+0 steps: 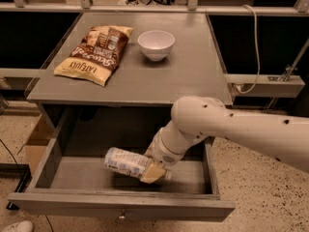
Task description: Place blue plastic bottle into top drawer
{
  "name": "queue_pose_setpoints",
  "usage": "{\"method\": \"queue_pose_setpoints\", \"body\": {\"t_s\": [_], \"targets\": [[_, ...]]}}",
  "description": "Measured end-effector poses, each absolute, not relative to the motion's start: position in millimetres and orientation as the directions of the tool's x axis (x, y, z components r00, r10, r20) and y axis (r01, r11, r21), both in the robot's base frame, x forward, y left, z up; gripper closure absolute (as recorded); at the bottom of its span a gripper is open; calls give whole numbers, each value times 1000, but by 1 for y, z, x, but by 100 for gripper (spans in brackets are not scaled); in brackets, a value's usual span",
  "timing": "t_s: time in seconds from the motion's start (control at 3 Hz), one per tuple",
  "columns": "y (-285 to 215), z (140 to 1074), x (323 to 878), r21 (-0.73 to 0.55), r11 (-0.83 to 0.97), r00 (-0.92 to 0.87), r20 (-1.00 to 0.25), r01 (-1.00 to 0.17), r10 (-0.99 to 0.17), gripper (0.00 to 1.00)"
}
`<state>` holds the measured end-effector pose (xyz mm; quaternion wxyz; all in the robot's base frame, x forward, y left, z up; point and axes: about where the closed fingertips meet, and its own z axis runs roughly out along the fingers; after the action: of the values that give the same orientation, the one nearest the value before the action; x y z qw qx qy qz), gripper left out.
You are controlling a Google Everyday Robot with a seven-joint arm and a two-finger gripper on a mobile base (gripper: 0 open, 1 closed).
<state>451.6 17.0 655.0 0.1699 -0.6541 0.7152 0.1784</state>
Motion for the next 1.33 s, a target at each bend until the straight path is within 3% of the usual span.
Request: {"method": "queue_pose_setpoints", "body": {"t_s": [1.33], "targets": [[20, 613, 458, 84, 87, -116, -457, -993, -882, 100]]}}
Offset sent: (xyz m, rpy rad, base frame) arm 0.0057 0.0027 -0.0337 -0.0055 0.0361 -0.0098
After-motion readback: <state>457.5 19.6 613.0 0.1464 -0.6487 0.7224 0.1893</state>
